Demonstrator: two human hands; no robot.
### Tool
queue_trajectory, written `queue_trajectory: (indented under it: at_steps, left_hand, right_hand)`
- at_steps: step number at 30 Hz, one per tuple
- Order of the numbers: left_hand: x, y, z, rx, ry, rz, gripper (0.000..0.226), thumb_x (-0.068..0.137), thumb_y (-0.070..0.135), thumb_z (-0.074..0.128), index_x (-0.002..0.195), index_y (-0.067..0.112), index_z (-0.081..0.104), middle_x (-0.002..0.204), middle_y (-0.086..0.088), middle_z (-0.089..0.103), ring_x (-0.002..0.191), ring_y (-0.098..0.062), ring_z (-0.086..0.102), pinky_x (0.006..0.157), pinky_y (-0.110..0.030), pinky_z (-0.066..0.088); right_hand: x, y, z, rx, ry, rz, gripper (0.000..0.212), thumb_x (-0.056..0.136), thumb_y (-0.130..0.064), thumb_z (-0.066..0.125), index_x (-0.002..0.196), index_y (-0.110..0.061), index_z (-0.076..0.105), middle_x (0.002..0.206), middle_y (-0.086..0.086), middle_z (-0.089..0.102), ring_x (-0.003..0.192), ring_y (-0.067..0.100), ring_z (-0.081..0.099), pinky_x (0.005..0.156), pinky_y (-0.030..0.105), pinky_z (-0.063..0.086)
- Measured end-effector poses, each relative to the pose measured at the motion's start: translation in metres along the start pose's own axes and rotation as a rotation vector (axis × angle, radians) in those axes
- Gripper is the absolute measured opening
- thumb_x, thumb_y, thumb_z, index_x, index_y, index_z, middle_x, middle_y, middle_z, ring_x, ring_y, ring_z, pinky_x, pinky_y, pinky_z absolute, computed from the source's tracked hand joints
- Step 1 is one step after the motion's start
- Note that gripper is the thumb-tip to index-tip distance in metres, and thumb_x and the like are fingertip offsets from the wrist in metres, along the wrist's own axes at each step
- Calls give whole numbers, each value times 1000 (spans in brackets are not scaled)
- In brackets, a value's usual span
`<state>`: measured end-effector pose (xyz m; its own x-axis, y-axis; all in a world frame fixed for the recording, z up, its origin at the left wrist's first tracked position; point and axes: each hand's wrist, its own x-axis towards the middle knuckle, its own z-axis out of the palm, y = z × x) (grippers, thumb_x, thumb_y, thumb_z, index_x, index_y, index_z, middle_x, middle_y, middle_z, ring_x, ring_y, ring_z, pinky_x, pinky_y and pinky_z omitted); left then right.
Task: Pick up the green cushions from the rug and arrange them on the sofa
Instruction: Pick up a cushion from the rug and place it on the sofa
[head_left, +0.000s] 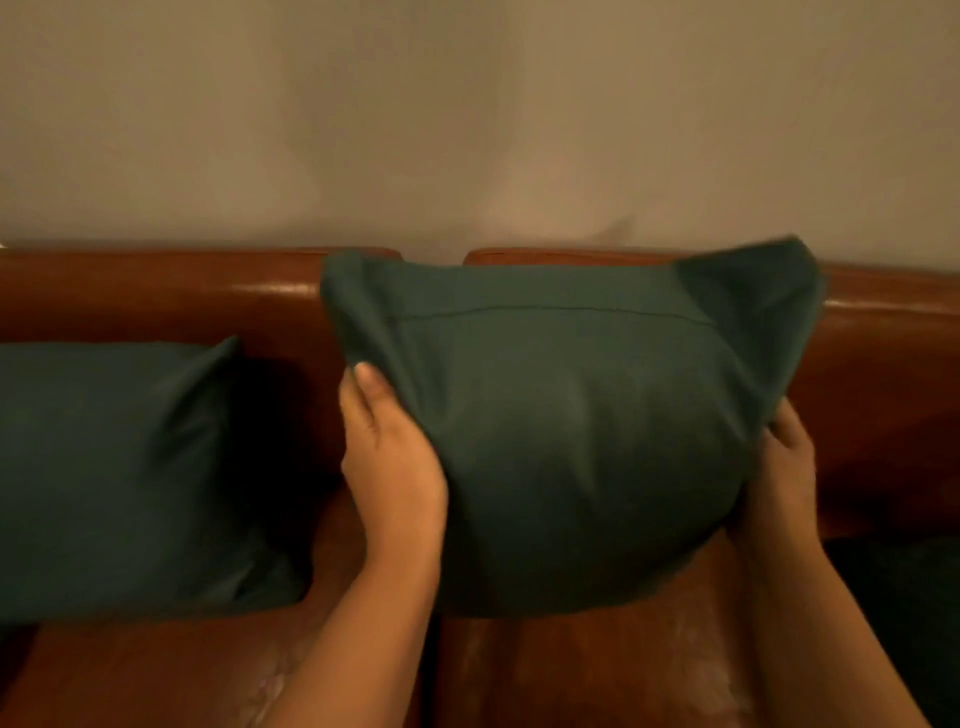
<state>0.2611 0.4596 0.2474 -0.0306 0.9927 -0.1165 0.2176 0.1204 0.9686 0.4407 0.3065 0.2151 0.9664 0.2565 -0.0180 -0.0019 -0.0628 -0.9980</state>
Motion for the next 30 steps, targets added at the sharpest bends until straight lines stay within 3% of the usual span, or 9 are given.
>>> queue_trajectory:
  at_steps: [2, 6, 9, 11, 16, 19, 24, 26, 30]
  left_hand:
    - [3, -14, -9, -20, 74, -48, 53, 97, 51, 27, 141, 25, 37, 138, -3, 51, 123, -22, 47, 80, -17, 30]
    - [8, -35, -28, 73, 139, 69, 75, 92, 52, 43, 150, 12, 17, 154, -9, 25, 139, -19, 28, 111, -20, 20]
    - [2, -37, -26, 267, -15, 271, 85, 85, 62, 43, 150, 14, 18, 158, -11, 16, 146, -21, 11, 116, -30, 6]
    - [1, -34, -20, 244, -147, 324, 86, 80, 62, 40, 151, 20, 15, 158, -3, 16, 146, -17, 10, 118, -36, 7]
    - [32, -32, -20, -48, -150, 221, 71, 84, 61, 51, 142, 24, 37, 132, 13, 49, 120, 5, 44, 92, 1, 30]
    - [58, -52, -25, 120, 14, 192, 40, 98, 39, 42, 126, 15, 58, 122, -7, 63, 116, -21, 55, 88, -18, 36]
    - [93, -83, -52, 253, 250, 141, 42, 101, 34, 36, 122, 6, 60, 124, -23, 60, 115, -37, 53, 91, -34, 37]
    - [111, -84, -59, 244, 305, 155, 43, 101, 34, 35, 123, 6, 59, 126, -22, 59, 117, -35, 52, 93, -31, 35]
    - [134, -83, -64, 225, 389, 209, 47, 100, 35, 34, 119, 1, 59, 123, -22, 61, 115, -35, 53, 92, -31, 33]
  right_hand:
    - [5, -19, 7, -117, 70, -141, 25, 95, -23, 53, 71, -29, 61, 100, 16, 60, 97, 26, 57, 95, 51, 44]
    - [-11, -50, 41, -97, -18, -486, 17, 94, -29, 52, 79, -33, 57, 79, -20, 59, 82, -2, 54, 83, 30, 46]
    - [-32, -56, 77, -220, -123, -620, 7, 90, -24, 59, 85, -26, 64, 89, -17, 63, 96, 3, 59, 111, 58, 24]
    - [-46, -51, 98, -365, -205, -703, 10, 88, -23, 61, 87, -18, 70, 93, -7, 69, 103, 10, 61, 115, 59, 7]
    - [-77, -13, 133, -557, -299, -871, 18, 87, -28, 63, 90, -15, 74, 93, -3, 73, 101, 16, 66, 114, 61, 10]
    - [-91, 11, 147, -537, -384, -855, 17, 86, -27, 66, 90, -14, 75, 94, -1, 74, 99, 19, 67, 114, 58, 16]
    - [-79, 38, 135, -590, -462, -949, 25, 90, -32, 58, 106, -21, 73, 125, 5, 64, 122, 24, 56, 112, 63, 17]
    - [-62, 54, 112, -694, -208, -873, 34, 88, -38, 58, 119, -25, 66, 140, 10, 51, 134, 28, 41, 112, 63, 11]
    - [-35, 77, 74, -576, 79, -255, 92, 73, -70, 57, 147, -24, 27, 155, 11, 23, 144, 27, 19, 114, 51, 4]
